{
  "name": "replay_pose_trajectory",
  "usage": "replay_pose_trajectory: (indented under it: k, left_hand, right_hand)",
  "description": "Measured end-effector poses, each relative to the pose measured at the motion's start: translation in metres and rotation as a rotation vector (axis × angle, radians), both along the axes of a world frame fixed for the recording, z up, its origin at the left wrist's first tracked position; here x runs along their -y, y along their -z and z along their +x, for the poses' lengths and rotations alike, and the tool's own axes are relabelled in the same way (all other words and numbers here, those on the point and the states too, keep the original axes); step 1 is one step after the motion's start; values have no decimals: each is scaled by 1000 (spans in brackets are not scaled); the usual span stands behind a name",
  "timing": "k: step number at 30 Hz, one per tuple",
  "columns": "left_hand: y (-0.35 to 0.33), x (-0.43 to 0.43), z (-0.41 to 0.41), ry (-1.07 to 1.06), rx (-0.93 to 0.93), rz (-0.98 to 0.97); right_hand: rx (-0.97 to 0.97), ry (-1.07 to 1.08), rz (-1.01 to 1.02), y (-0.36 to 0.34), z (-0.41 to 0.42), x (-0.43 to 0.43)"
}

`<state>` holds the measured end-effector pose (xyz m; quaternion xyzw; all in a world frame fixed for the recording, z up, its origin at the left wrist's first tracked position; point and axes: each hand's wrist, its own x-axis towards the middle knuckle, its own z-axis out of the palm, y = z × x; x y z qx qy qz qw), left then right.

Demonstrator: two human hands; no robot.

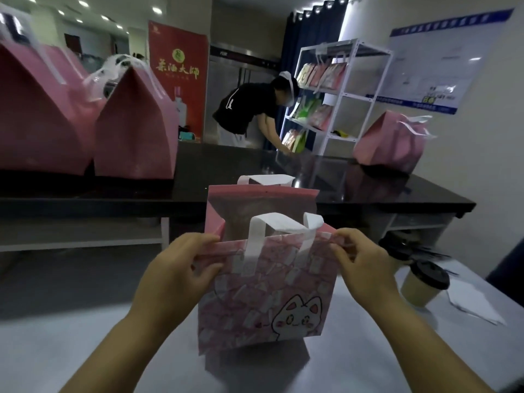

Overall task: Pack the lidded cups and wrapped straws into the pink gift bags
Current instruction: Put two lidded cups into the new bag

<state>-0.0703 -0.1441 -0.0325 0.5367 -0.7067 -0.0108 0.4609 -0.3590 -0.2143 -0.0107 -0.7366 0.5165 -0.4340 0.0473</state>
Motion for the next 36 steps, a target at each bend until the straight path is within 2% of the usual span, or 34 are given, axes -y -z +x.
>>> replay_pose_trajectory:
  k: [9, 16, 22, 29, 32, 36]
  left_hand:
    - [14, 64, -51, 15, 23, 54]
    - [-6, 52, -63, -23, 31, 62]
    - [-38, 28, -87, -195, 142, -77]
    - [-73, 16, -198, -124, 203, -164]
    - [-73, 24, -251, -49, 261, -143]
    - [-53, 43, -308, 14, 314, -89]
  right_hand:
    - [-26, 8, 79, 16, -55, 55]
    - [-59, -136, 94, 6, -79, 62]
    - [-63, -312, -23, -17, -112, 57]
    - [-132, -463, -66, -32, -185, 53]
    - [-190, -455, 29, -26, -225, 58]
    - [-335, -336, 174, -7, -276, 71]
